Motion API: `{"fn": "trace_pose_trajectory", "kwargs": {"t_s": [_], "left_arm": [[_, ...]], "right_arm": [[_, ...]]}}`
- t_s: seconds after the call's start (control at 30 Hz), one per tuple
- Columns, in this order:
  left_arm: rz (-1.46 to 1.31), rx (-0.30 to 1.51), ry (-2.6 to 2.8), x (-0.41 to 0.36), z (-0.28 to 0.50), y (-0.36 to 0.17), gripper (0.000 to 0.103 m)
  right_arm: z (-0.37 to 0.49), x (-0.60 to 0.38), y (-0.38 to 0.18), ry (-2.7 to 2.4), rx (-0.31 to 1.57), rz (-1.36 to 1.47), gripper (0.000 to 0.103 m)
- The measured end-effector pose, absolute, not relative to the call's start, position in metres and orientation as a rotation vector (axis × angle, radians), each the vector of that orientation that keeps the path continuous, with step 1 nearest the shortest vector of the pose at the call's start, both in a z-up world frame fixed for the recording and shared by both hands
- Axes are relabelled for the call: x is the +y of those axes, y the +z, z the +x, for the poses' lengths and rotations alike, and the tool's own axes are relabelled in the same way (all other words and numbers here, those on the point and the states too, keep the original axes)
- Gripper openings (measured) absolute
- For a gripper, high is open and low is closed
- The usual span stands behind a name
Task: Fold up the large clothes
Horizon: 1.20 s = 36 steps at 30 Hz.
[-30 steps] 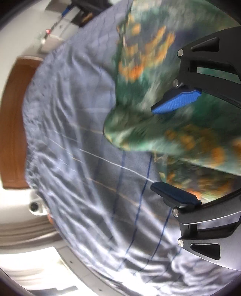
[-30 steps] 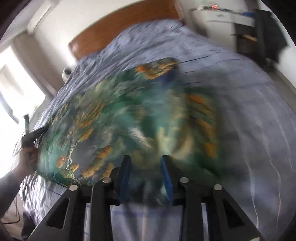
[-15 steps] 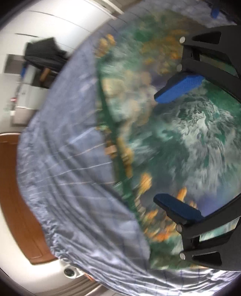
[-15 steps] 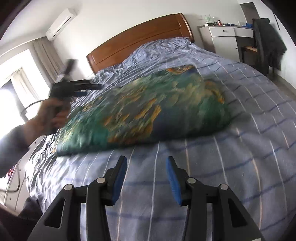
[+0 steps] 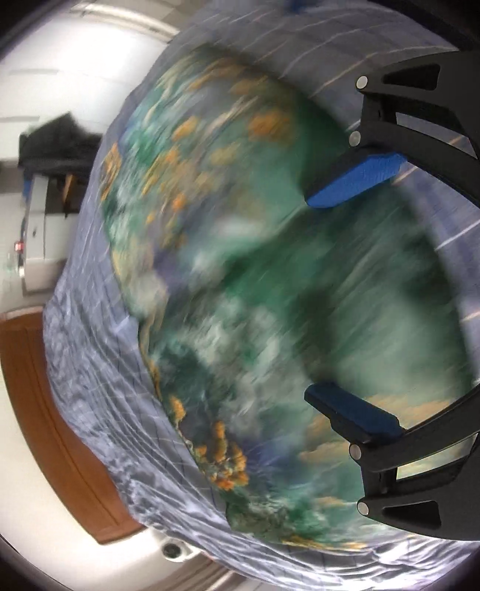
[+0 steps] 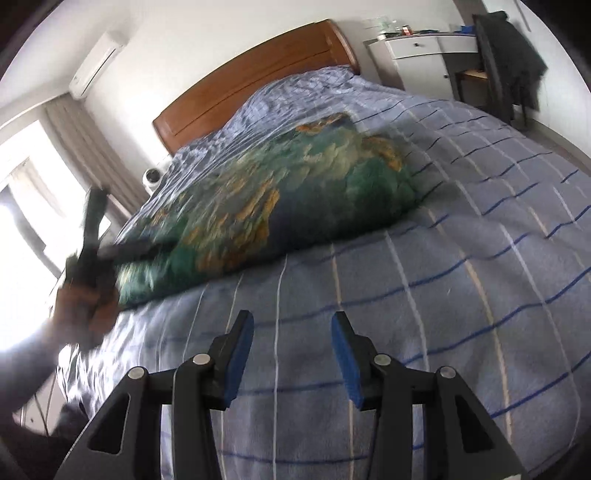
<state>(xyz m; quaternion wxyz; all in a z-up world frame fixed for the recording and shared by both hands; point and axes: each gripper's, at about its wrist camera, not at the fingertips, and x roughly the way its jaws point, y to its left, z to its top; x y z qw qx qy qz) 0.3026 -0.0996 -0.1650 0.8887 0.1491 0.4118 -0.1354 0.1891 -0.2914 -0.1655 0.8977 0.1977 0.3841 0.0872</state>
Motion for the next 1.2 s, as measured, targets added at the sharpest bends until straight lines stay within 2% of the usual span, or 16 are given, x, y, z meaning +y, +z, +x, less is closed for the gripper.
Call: {"fn": "trace_pose_trajectory", "kwargs": {"t_s": [0.13, 0.17, 0.33, 0.5, 0.53, 0.6, 0.63, 0.67, 0.8, 0.93, 1.07, 1.2], "left_arm": [[0.353, 0.835, -0.370, -0.119, 0.275, -0.155, 0.096], [0.343, 0.829, -0.382, -0.121, 0.272, -0.151, 0.096], [0.265, 0.830, -0.389, -0.117, 0.269, -0.136, 0.096], [0.269, 0.845, -0.398, -0.113, 0.262, -0.120, 0.096], [0.270, 0.847, -0.401, -0.112, 0.262, -0.117, 0.096], [0.263, 0.847, -0.423, -0.111, 0.266, -0.098, 0.096], [0.255, 0.845, -0.435, -0.112, 0.269, -0.091, 0.096], [0.234, 0.839, -0.459, -0.114, 0.274, -0.076, 0.096], [0.149, 0.806, -0.541, -0.131, 0.298, -0.026, 0.097], [0.072, 0.867, -0.660, -0.152, 0.322, 0.009, 0.098], [0.005, 0.944, -0.726, -0.149, 0.333, 0.024, 0.098], [0.050, 0.982, -0.592, -0.125, 0.333, 0.013, 0.099]], "right_arm": [[0.222, -0.317, -0.167, 0.112, 0.802, 0.587, 0.076], [0.234, -0.324, -0.171, 0.118, 0.814, 0.656, 0.079], [0.286, -0.344, -0.200, 0.065, 0.820, 0.917, 0.081], [0.309, -0.359, -0.223, -0.074, 0.724, 1.149, 0.082], [0.313, -0.358, -0.222, -0.083, 0.717, 1.137, 0.073], [0.315, -0.352, -0.210, -0.083, 0.704, 1.043, 0.044], [0.314, -0.348, -0.203, -0.072, 0.692, 0.999, 0.036], [0.309, -0.342, -0.189, -0.045, 0.662, 0.934, 0.034], [0.289, -0.297, -0.117, 0.063, 0.554, 0.592, 0.032], [0.272, -0.230, -0.061, 0.168, 0.467, 0.275, 0.032], [0.253, -0.159, -0.034, 0.322, 0.405, 0.032, 0.032], [0.226, -0.107, -0.029, 0.402, 0.369, -0.144, 0.032]]}}
